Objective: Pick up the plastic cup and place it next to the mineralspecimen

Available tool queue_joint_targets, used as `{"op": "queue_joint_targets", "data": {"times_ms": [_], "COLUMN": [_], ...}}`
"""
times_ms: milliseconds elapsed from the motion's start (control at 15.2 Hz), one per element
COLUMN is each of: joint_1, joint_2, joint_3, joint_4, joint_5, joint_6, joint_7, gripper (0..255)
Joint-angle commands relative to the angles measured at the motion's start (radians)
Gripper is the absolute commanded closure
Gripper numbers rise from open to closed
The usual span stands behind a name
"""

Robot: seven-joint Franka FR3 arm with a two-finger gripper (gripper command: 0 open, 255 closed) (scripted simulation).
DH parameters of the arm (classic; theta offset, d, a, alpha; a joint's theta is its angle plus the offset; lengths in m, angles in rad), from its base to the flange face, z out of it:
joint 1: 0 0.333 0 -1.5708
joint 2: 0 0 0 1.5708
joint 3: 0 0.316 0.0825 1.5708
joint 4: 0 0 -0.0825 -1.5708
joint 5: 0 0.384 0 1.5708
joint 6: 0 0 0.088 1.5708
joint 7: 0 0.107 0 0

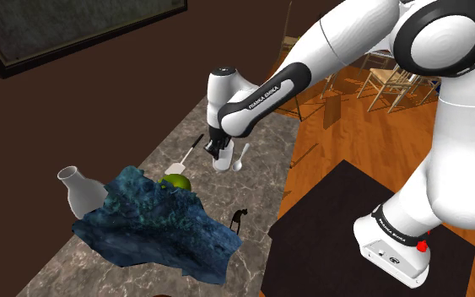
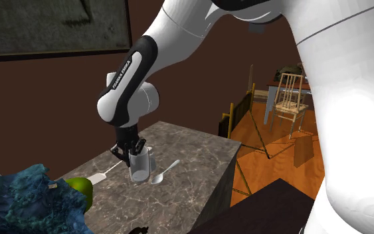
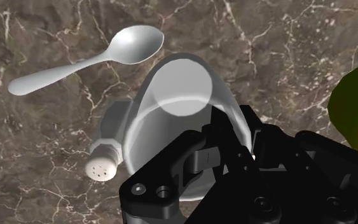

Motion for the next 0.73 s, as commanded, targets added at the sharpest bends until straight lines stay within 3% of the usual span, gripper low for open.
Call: {"op": "queue_joint_targets", "data": {"times_ms": [0, 330, 396, 660], "joint_1": [0.001, 0.001, 0.001, 0.001], "joint_2": [0.003, 0.003, 0.003, 0.003], "joint_3": [0.0, 0.0, 0.0, 0.0], "joint_4": [0.002, 0.002, 0.002, 0.002], "joint_5": [-0.001, -0.001, -0.001, -0.001], "joint_6": [0.003, 0.003, 0.002, 0.003], "joint_7": [0.001, 0.001, 0.001, 0.001], "gripper": [255, 255, 0, 0]}}
